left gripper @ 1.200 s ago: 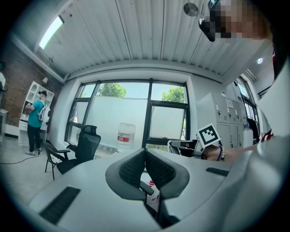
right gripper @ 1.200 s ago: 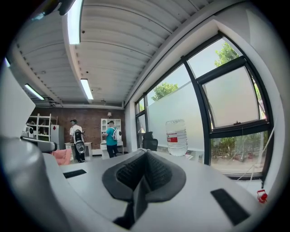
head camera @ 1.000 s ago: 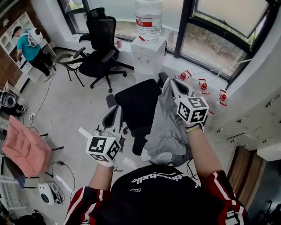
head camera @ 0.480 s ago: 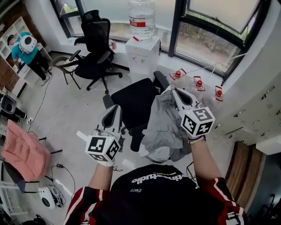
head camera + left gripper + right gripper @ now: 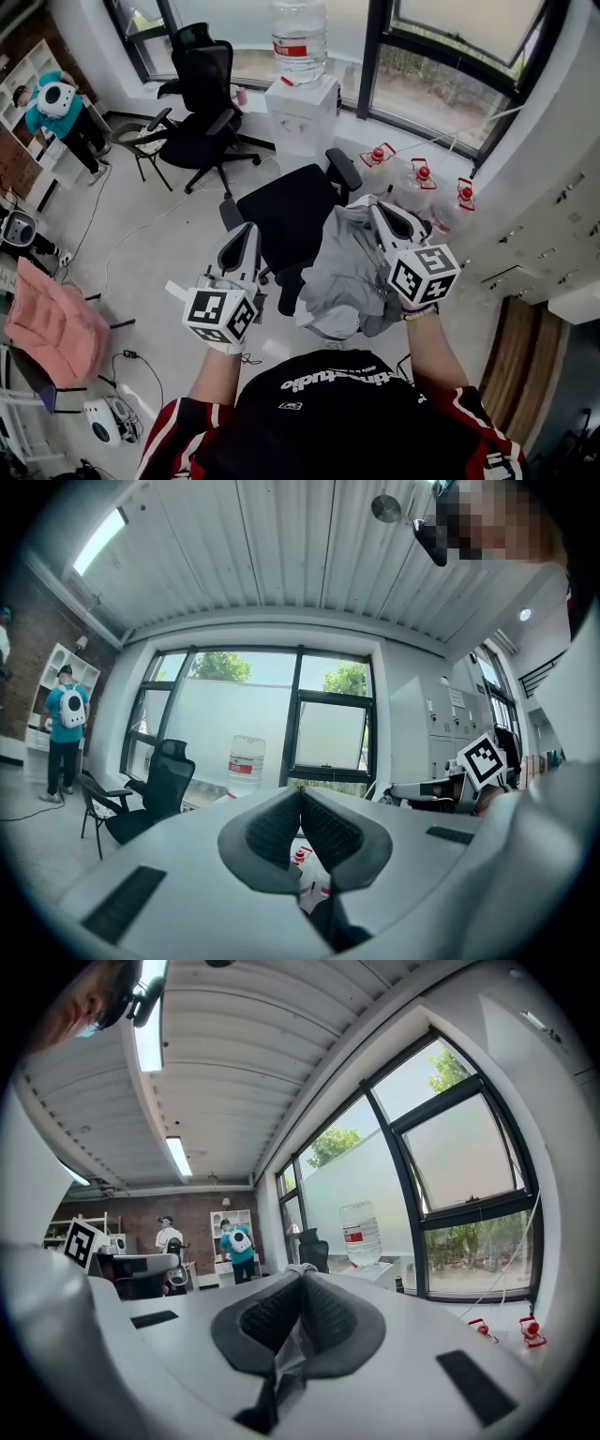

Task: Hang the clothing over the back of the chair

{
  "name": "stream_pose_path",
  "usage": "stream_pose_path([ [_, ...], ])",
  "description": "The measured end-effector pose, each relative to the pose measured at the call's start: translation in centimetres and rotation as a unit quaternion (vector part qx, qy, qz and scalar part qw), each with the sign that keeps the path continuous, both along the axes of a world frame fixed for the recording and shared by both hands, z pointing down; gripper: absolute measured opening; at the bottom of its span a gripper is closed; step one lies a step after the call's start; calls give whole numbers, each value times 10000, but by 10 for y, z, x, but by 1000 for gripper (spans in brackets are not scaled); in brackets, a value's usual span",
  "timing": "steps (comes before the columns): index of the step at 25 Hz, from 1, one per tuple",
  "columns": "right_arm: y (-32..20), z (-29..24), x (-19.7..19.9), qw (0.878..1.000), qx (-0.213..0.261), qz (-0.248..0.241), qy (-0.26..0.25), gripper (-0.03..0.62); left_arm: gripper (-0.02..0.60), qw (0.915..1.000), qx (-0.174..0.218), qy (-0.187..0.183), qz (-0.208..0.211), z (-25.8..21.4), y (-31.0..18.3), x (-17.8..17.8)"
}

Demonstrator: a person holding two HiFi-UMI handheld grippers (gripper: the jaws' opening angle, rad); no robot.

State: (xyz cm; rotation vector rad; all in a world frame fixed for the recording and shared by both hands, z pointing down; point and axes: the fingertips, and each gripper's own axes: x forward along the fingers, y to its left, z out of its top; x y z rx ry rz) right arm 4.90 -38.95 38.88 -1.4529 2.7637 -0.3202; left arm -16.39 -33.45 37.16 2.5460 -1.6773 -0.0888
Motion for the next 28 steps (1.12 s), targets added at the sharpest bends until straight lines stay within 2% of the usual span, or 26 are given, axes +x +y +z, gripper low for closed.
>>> stream_pose_path([
  [5,1,3,2,10000,-36,15,74,40,25,10000,1,-24,10,-4,7,3],
  [16,5,2,1,10000,21,-6,76,199,23,10000,19,-49,-21,-6,13,3],
  [28,-6,4,28,9971,-35,657,376,212,25,10000,6,-26,-18,-6,12,3],
])
